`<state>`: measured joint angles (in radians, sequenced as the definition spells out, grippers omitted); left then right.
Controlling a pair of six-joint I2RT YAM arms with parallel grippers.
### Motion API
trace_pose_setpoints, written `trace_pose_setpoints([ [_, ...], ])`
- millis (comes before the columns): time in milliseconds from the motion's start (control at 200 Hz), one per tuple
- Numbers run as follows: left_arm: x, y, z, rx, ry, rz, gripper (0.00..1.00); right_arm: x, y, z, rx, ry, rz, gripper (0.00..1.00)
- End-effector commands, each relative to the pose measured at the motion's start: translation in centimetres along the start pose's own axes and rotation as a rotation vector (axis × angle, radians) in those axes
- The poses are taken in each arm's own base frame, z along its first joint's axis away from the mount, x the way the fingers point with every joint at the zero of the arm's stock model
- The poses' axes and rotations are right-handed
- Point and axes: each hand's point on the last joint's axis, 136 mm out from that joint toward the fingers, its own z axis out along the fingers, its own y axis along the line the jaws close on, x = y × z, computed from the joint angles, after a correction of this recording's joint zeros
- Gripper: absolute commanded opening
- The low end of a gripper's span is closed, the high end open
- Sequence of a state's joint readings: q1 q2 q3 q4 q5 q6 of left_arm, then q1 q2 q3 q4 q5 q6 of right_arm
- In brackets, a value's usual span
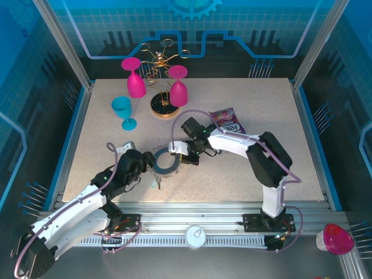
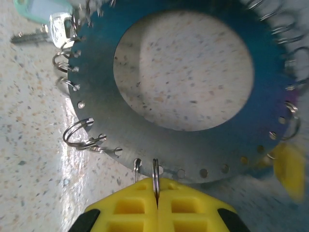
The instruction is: Put the keys on the keyring
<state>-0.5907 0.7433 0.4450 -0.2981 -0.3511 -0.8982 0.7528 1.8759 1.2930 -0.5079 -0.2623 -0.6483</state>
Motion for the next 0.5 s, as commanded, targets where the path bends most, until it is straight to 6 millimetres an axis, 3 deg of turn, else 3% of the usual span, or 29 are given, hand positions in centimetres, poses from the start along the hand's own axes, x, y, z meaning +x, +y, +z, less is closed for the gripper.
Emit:
trace_pose_setpoints([
  [0, -2.8, -3.3, -0.5, 0.139, -0.152, 0.301, 0.56, -1.2, 0.2, -3.0, 0.092, -0.041, 0.078, 0.00],
  [100, -3.3, -5.8, -0.8, 0.232, -0.210, 0.533, 0.61, -2.0, 1.3, -5.0, 0.107, -0.106, 0.085, 0.00],
  [230, -2.0, -8.3, -0.9, 0.358, -0.214, 0.827, 0.64, -2.5, 2.3, -6.8, 0.107, -0.150, 0.046, 0.00],
  [415, 1.0, -11.1, -0.5, 0.556, -0.116, 1.050, 0.43, -3.0, 2.8, -8.6, 0.118, -0.193, -0.023, 0.00],
  [495, 3.1, -12.2, -1.2, 0.695, -0.078, 1.157, 0.37, -3.0, 2.7, -9.4, 0.132, -0.201, -0.029, 0.00],
])
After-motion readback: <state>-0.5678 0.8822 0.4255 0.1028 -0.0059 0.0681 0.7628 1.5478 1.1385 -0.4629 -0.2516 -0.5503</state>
